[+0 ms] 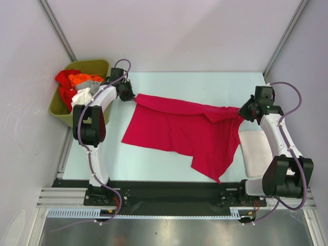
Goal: Fold and stack the t-shirts
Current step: Fold the tshirt
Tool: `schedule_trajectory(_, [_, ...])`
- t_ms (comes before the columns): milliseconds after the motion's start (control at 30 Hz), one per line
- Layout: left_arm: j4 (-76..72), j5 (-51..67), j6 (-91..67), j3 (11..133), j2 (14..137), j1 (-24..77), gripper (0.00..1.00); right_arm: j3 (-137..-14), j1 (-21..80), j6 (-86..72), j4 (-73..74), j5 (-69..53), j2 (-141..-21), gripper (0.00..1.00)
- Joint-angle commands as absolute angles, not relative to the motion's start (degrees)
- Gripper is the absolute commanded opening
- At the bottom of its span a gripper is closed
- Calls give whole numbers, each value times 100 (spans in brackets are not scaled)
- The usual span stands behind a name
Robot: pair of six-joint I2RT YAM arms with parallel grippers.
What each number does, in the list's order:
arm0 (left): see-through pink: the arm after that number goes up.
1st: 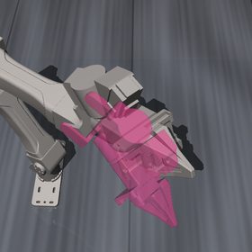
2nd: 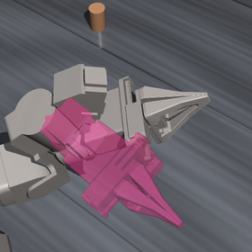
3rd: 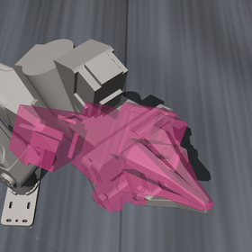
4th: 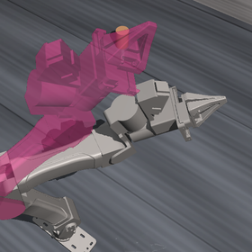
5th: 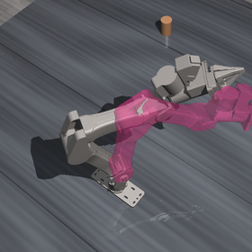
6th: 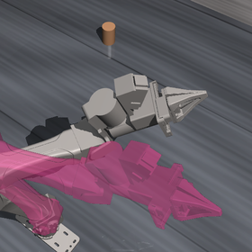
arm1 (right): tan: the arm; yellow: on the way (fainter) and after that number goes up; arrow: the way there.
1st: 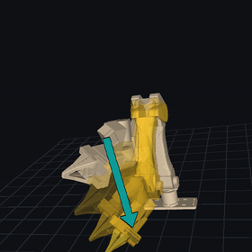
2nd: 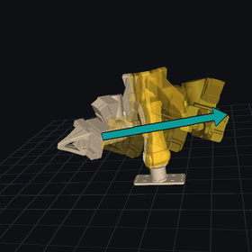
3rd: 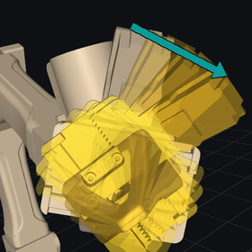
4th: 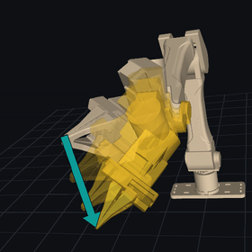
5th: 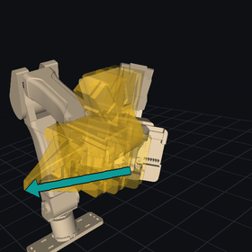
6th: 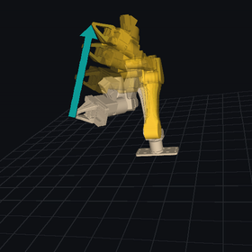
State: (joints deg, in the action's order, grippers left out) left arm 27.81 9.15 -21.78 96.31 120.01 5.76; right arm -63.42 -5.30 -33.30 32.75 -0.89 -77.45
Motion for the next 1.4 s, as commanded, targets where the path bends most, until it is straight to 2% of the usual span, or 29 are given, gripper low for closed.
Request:
schedule_trajectory(0, [2918, 844, -2004, 9756, 11936, 510, 0, -6425, -580, -3164, 3278, -9, -7796, 0])
schedule_trajectory(1367, [2909, 835, -2048, 9598, 12296, 492, 0, -6337, -589, -3111, 3393, 281, -7989, 0])
